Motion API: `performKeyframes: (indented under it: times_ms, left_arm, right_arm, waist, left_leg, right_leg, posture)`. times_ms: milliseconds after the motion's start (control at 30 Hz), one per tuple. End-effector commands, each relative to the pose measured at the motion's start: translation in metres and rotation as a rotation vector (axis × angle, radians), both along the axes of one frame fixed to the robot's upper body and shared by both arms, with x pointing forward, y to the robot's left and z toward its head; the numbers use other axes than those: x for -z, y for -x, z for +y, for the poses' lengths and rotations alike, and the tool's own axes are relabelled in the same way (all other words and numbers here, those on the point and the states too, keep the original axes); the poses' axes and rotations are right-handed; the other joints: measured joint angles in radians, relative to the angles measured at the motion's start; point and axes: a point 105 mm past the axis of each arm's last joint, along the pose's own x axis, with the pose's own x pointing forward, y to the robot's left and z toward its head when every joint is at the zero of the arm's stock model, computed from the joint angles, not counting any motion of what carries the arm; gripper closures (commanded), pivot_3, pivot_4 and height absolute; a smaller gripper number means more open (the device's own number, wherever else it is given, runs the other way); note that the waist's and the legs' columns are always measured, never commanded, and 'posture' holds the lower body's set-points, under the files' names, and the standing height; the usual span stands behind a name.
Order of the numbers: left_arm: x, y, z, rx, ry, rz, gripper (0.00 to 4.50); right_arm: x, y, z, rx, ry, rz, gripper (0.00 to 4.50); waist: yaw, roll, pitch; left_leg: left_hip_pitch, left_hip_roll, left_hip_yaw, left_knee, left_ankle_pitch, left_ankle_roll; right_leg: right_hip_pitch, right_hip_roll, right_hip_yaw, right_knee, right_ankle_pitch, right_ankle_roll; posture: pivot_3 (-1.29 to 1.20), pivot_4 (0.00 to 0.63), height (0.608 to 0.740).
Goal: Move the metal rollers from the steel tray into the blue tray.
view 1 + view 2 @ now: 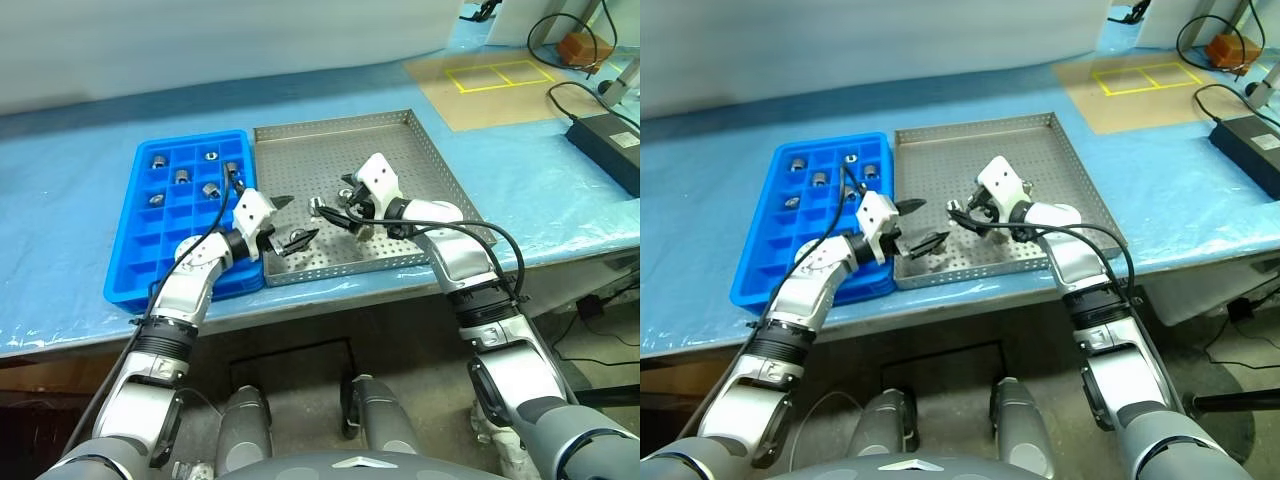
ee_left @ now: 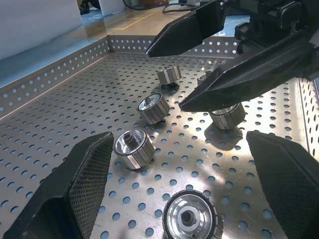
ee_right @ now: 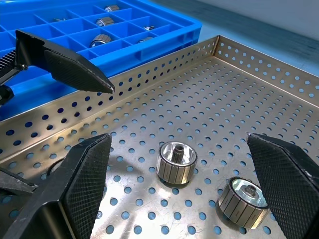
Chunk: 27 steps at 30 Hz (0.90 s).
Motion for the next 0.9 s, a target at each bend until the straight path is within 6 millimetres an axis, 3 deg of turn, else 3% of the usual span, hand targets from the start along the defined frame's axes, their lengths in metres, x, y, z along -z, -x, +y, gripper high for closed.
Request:
performKeyframes:
  times_ms: [33,567,733,900]
  left_arm:
    - [-0.010,-0.001,-0.002,0.018,0.003,-0.043,0.00]
    - [-0.010,0.000,0.001,0.034,-0.016,-0.039,0.00]
    - [-0.015,-0.001,0.005,0.078,-0.052,-0.030,0.00]
    - [-0.029,-0.007,0.014,0.106,-0.088,-0.022,0.00]
  right_arm:
    - [-0.016,0.002,0.003,-0.016,-0.010,-0.061,0.04]
    - [-0.014,0.007,0.004,0.002,-0.027,-0.061,0.04]
    - [-0.012,0.006,-0.002,0.068,-0.008,-0.072,0.04]
    - [-0.005,0.012,0.009,0.049,-0.048,-0.028,0.04]
  waist:
    - [0.000,0.000,0.000]
    - [-0.001,0.000,0.000]
    - [-0.001,0.000,0.000]
    - [-0.001,0.000,0.000]
  left_leg:
    - [0.000,0.000,0.000,0.000,0.000,0.000]
    - [0.000,0.000,0.000,0.000,0.000,0.000]
    - [0.000,0.000,0.000,0.000,0.000,0.000]
    - [0.001,0.000,0.000,0.000,0.000,0.000]
  right_leg:
    - [0.000,0.000,0.000,0.000,0.000,0.000]
    - [0.000,0.000,0.000,0.000,0.000,0.000]
    - [0.000,0.000,0.000,0.000,0.000,0.000]
    - [0.000,0.000,0.000,0.001,0.000,0.000]
  posture:
    - [-0.25,0.150,0.740]
    - [-0.28,0.150,0.740]
    - [-0.28,0.150,0.740]
    - [-0.29,0.150,0.740]
